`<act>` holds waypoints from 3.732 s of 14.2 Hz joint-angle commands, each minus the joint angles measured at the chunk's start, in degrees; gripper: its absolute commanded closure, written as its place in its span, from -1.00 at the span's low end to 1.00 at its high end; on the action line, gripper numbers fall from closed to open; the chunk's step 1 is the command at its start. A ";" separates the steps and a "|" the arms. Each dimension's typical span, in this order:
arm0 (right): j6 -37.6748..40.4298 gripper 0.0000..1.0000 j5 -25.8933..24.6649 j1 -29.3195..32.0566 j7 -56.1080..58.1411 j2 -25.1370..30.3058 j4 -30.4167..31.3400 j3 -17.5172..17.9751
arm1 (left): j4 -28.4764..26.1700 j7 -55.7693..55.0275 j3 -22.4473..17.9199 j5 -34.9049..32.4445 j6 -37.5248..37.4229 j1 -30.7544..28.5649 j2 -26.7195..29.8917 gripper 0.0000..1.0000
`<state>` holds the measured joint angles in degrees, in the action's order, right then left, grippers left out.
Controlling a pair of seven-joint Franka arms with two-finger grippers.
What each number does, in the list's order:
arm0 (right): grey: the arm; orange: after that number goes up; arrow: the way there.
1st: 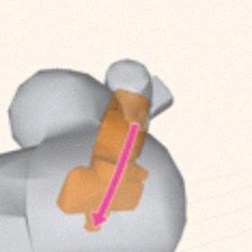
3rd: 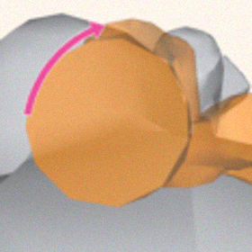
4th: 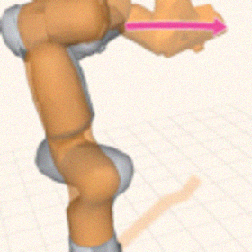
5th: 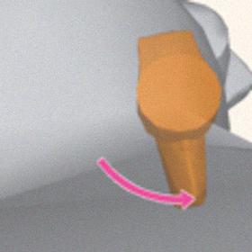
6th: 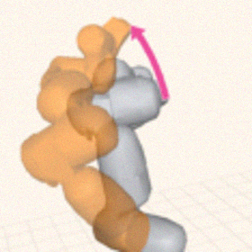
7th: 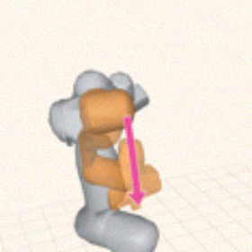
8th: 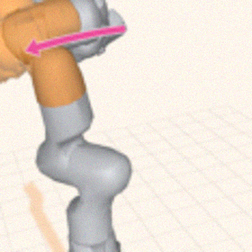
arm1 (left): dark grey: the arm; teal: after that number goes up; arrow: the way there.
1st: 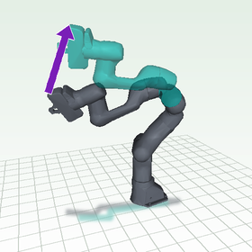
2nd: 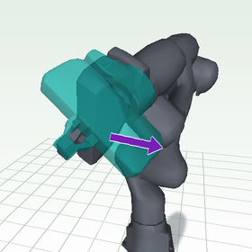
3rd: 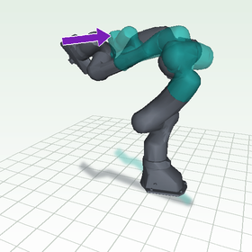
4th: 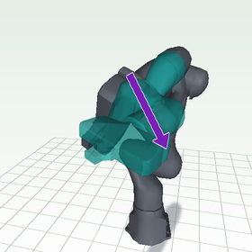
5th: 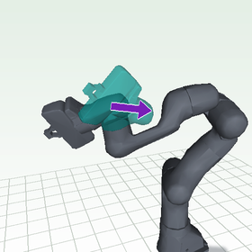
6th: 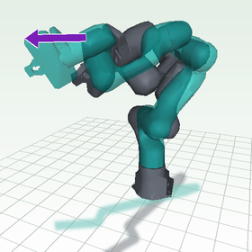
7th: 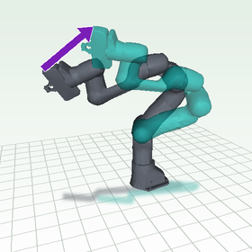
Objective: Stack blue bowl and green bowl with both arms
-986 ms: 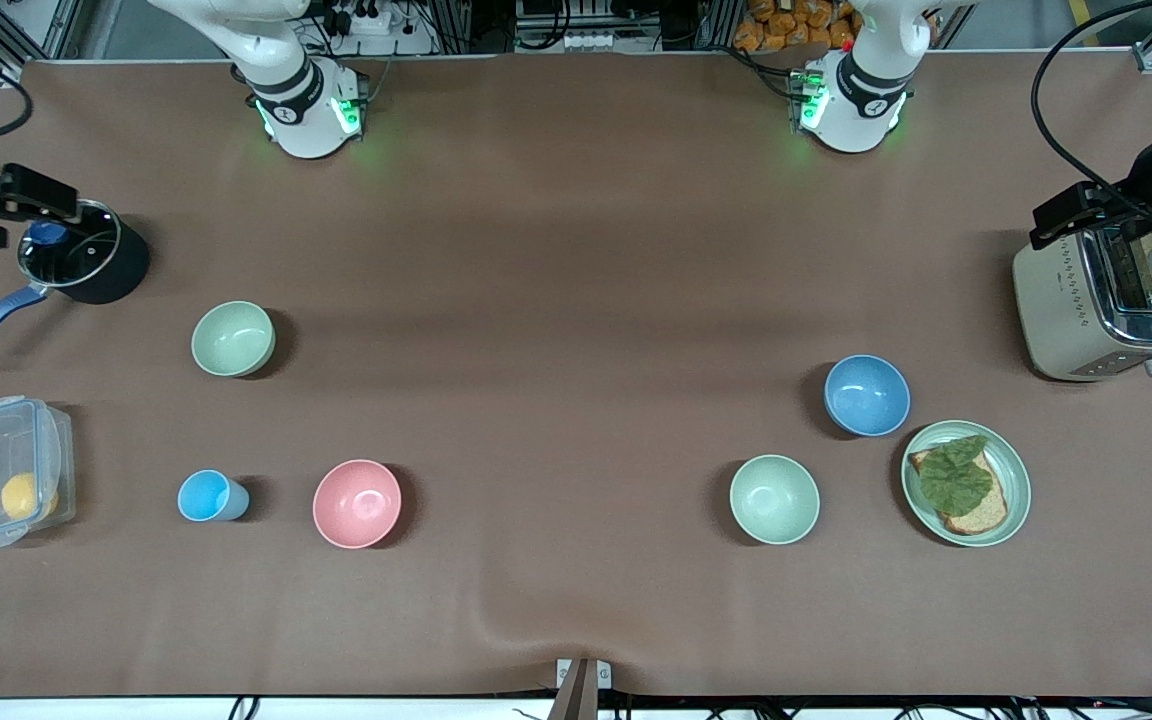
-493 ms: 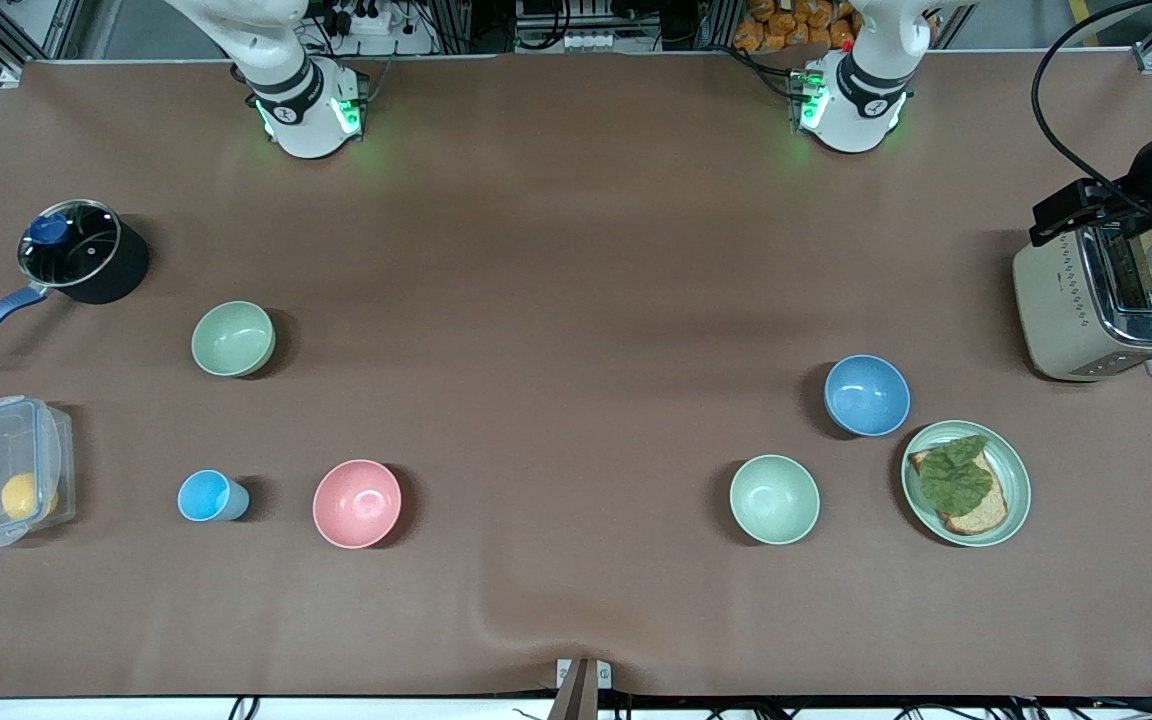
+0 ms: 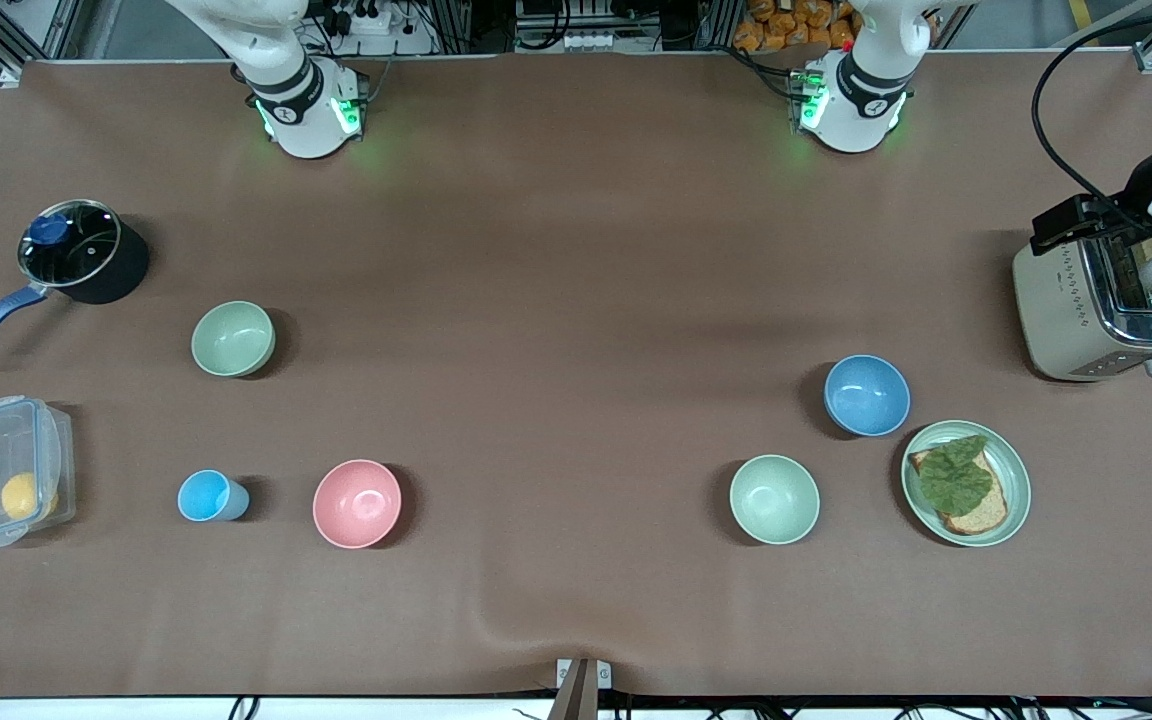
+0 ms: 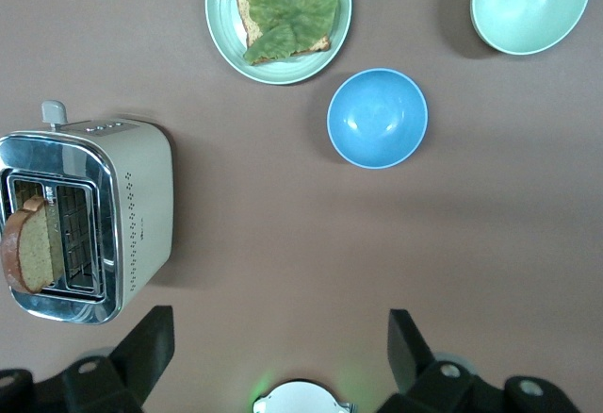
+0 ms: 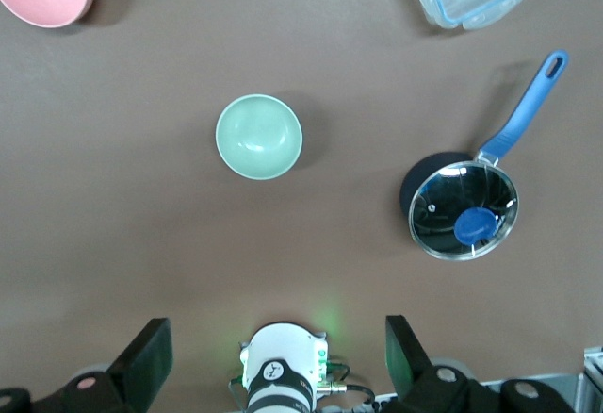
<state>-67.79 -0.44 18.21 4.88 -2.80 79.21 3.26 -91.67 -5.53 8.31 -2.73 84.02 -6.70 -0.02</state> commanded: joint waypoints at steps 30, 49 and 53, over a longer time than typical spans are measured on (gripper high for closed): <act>-37.83 -1.00 3.60 3.59 8.03 6.84 41.89 0.96 | 4.48 -0.45 7.51 -9.99 -3.86 2.55 -17.19 -1.00; -54.73 -1.00 3.69 3.76 8.65 6.22 53.60 0.96 | 10.28 -3.70 6.28 -11.24 6.39 0.55 -35.57 -1.00; -58.31 -1.00 3.78 3.85 8.65 6.40 56.39 0.96 | 5.46 -4.48 6.19 -11.24 15.81 0.02 -37.25 -1.00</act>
<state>-122.77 2.09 20.65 12.07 1.61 131.90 3.54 -83.84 -8.95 14.07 -12.58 97.00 -6.49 -37.24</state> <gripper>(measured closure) 0.000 0.000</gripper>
